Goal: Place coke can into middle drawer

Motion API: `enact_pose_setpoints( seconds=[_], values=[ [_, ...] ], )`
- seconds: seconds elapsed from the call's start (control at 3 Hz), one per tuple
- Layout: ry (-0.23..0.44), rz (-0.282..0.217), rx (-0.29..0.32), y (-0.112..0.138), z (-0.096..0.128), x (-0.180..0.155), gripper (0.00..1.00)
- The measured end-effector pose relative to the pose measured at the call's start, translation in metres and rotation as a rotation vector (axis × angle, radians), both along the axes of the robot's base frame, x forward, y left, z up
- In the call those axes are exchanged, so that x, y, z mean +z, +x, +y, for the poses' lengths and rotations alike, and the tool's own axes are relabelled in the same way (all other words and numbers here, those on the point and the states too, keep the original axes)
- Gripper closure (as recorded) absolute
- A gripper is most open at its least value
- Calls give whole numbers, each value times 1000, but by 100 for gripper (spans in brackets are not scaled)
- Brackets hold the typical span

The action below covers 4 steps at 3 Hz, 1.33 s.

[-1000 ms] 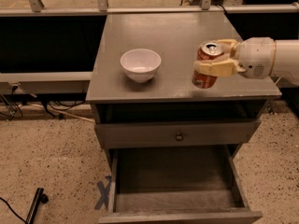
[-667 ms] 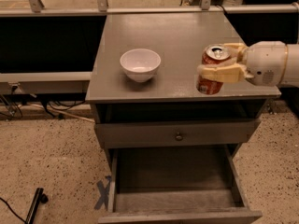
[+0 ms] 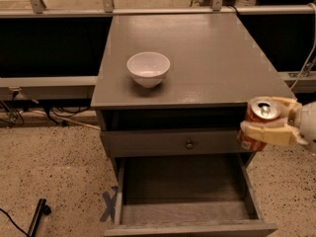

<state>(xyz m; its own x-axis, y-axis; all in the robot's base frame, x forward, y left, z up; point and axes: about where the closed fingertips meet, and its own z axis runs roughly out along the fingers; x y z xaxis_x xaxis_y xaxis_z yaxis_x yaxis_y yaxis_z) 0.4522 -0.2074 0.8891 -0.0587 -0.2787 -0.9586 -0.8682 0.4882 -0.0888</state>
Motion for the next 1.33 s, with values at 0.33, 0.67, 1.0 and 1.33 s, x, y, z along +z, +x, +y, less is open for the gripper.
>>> enact_pose_setpoints(
  seconds=[0.33,0.67,1.0,1.33],
  values=[
    [-21,-33,-11,-9,-12,-6,100],
    [-21,-8,-20,-8,-13,-21,100],
    [22,51,-70,-23,-33,-86,100],
    [108,86,-115,-52,-55,-167,100]
  ],
)
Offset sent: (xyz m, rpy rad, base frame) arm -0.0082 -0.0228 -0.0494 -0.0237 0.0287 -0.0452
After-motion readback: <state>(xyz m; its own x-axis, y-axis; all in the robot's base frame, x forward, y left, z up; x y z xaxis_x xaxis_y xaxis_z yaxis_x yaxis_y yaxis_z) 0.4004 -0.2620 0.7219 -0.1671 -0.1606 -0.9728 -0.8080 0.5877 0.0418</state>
